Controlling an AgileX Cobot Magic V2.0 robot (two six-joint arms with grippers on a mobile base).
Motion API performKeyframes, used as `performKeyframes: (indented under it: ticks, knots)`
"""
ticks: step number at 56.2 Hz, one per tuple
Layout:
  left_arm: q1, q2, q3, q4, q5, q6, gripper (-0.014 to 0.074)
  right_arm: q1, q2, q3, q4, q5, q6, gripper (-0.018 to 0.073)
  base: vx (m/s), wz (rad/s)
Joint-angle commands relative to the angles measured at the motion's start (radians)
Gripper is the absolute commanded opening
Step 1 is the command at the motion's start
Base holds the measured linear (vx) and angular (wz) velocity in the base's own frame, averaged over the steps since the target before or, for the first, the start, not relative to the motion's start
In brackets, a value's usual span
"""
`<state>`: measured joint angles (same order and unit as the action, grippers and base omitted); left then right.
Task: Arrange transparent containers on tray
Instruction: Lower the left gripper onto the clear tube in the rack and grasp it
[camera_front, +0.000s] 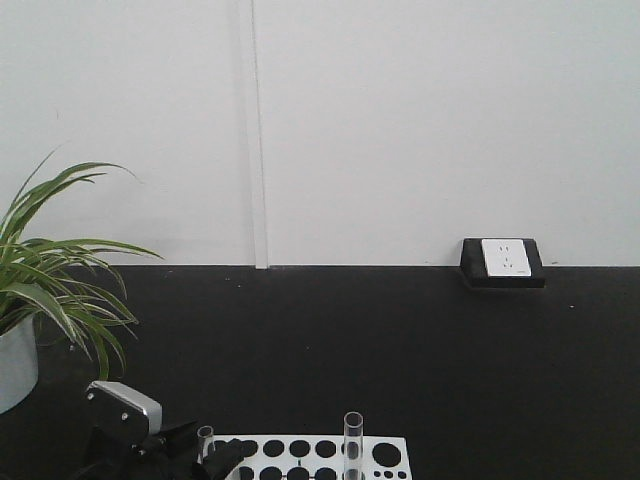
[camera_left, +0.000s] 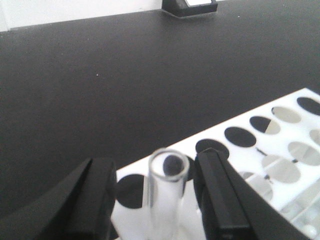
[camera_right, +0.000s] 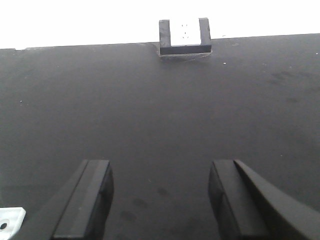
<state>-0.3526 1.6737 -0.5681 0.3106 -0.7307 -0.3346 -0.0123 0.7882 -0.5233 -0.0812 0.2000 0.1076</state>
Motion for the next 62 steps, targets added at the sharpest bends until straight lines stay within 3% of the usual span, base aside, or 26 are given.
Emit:
performKeyframes:
  ticks: [1,20,42,62]
  knots:
    - [-0.005,-0.033,-0.028,-0.004,-0.064,-0.003,0.0459,-0.003,0.002,-0.034,-0.01,-0.076,-0.01,0.0491,0.0,0.0]
    - [-0.005,-0.033,-0.028,-0.005,-0.046,-0.003,0.0368,-0.003,0.002,-0.034,-0.01,-0.077,-0.01,0.0491,0.0,0.0]
    - [-0.005,-0.064,-0.028,-0.002,-0.079,-0.003,0.0139,-0.003,0.002,-0.034,-0.01,-0.077,-0.01,0.0491,0.0,0.0]
    - [-0.005,-0.274,-0.11,0.002,0.064,-0.003,0.0128,-0.003,0.002,-0.034,-0.009,-0.083,-0.01,0.0491,0.0,0.0]
